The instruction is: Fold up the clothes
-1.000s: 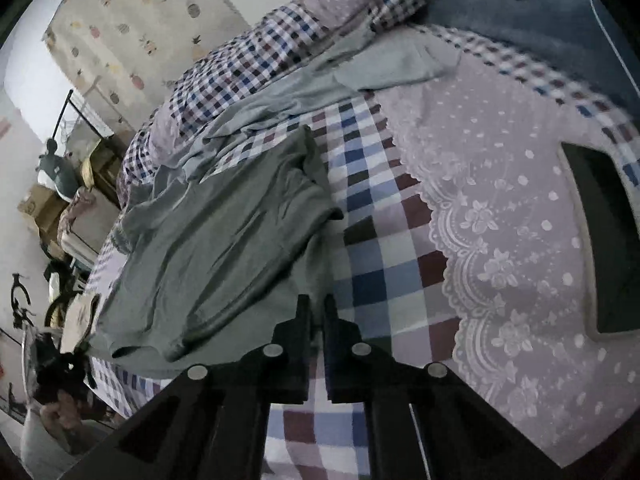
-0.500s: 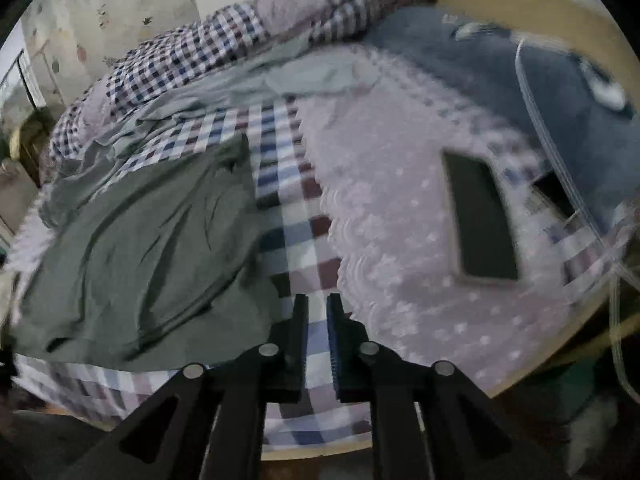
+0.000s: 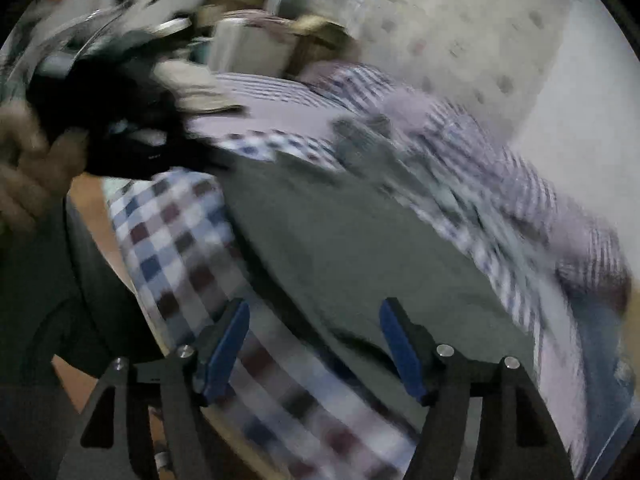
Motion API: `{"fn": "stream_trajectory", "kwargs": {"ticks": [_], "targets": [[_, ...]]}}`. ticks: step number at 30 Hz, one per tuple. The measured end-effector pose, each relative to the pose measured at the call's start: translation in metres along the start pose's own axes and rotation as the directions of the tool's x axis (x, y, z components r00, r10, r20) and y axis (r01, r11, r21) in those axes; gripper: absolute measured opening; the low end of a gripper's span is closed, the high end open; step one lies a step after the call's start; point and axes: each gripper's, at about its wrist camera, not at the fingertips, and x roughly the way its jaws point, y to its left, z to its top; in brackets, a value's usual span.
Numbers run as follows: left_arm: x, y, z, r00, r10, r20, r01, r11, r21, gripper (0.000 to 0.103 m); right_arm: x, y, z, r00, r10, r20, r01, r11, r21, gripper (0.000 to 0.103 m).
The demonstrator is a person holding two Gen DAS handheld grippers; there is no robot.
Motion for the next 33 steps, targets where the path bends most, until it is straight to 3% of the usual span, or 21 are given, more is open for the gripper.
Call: {"fn": "stream_trajectory", "kwargs": {"ticks": [8,13,15,16,17,19,21,23,24,26,28,33], "targets": [[-0.001,0.004,0.005,0.998,-0.043,-0.036,0.042,0.999,-0.014,0.001,0.064,0.054,0.036,0.985,-0.167,0.053,0.174,0.966,-0.192,0.074],[-0.004,0.008,0.008,0.997,-0.061,-0.055,0.06,0.998,-0.024,0.001,0.094,0.056,0.046,0.974,-0.223,0.037,0.226,0.951,-0.213,0.071],[-0.002,0.008,0.01,0.996,-0.066,-0.063,0.065,0.998,-0.024,0.001,0.104,0.056,0.049,0.973,-0.229,0.02,0.227,0.949,-0.218,0.053],[0.0,0.007,0.011,0.996,-0.062,-0.069,0.061,0.998,-0.021,0.001,0.109,0.056,0.049,0.973,-0.231,-0.002,0.225,0.948,-0.226,0.03],[0.001,0.007,0.012,0.996,-0.054,-0.075,0.053,0.998,-0.019,0.001,0.113,0.054,0.049,0.974,-0.225,-0.016,0.216,0.951,-0.22,0.016],[0.004,0.007,0.014,0.996,-0.039,-0.085,0.038,0.999,-0.019,0.001,0.116,0.05,0.049,0.977,-0.213,-0.024,0.204,0.958,-0.202,0.005],[0.003,0.008,0.017,0.996,-0.039,-0.077,0.037,0.999,-0.029,0.002,0.115,0.046,0.049,0.981,-0.193,-0.022,0.186,0.965,-0.183,0.004],[-0.001,0.011,0.022,0.998,-0.037,-0.048,0.035,0.998,-0.046,0.016,0.11,0.038,0.05,0.985,-0.174,-0.01,0.171,0.973,-0.157,0.003],[-0.004,0.014,0.026,0.999,-0.035,-0.028,0.033,0.997,-0.063,0.034,0.107,0.036,0.05,0.986,-0.167,-0.005,0.164,0.976,-0.143,0.003],[-0.003,0.018,0.034,0.999,-0.033,-0.009,0.032,0.995,-0.09,0.056,0.1,0.029,0.054,0.989,-0.149,0.004,0.149,0.983,-0.109,0.003],[0.004,0.018,0.043,0.999,-0.033,-0.017,0.031,0.996,-0.087,0.057,0.092,0.021,0.058,0.991,-0.132,0.014,0.132,0.989,-0.072,0.003],[0.049,-0.005,0.07,0.995,0.038,-0.094,-0.035,0.999,0.037,0.066,0.071,0.004,0.068,0.993,-0.106,0.044,0.106,0.994,0.008,0.003]]}}
